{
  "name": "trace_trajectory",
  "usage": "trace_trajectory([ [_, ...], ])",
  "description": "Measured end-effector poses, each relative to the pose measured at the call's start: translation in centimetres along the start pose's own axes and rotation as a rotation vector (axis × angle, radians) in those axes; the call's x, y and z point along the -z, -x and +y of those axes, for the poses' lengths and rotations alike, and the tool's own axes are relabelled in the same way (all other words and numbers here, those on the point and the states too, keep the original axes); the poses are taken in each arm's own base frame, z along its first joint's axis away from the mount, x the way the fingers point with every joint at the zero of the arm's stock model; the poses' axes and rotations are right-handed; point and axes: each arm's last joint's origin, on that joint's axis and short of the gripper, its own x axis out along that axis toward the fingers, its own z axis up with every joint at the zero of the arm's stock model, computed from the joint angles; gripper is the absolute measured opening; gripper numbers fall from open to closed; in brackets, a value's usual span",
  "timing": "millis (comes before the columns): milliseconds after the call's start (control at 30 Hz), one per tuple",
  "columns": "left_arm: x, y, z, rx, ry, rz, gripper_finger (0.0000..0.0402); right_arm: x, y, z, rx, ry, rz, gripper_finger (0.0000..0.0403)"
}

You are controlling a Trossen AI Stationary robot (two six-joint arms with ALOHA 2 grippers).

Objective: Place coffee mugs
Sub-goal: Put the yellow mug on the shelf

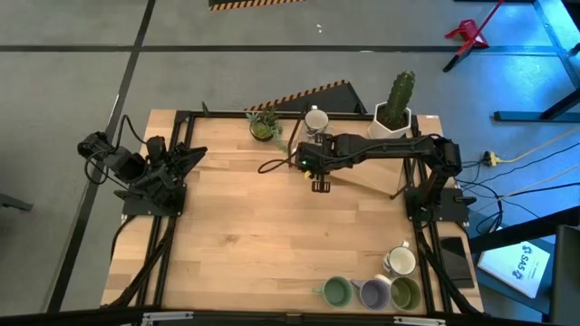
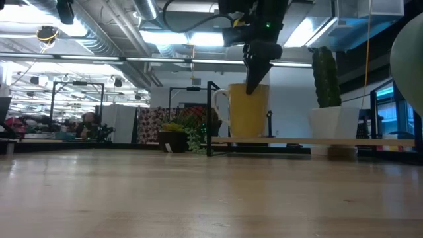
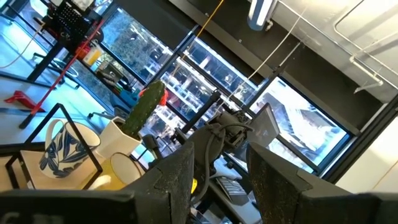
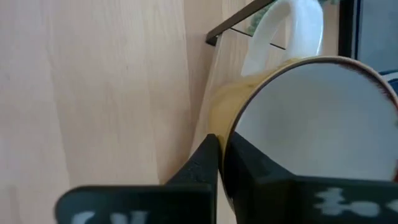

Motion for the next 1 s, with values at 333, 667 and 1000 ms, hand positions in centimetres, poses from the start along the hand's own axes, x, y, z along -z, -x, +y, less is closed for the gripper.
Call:
trace_trajectory([
  [333,0.0,0.0,0.0,-0.012,0.0,-0.006,0.0142,-0.4,0.0,-0.2,-0.028,-0.15,-0.047,0.0005],
  [667,0.0,0.0,0.0,-0.013,0.0,-0.006,0.0142,-0.7,-0.4,-2.3,-0.082,-0.263,-0.094,0.0005],
  [1000,0.0,0.0,0.0,-0.013,0.0,-0.006,0.0142,-0.8,-0.6,-3.1,-0.109,-0.292,-0.121,0.0024],
])
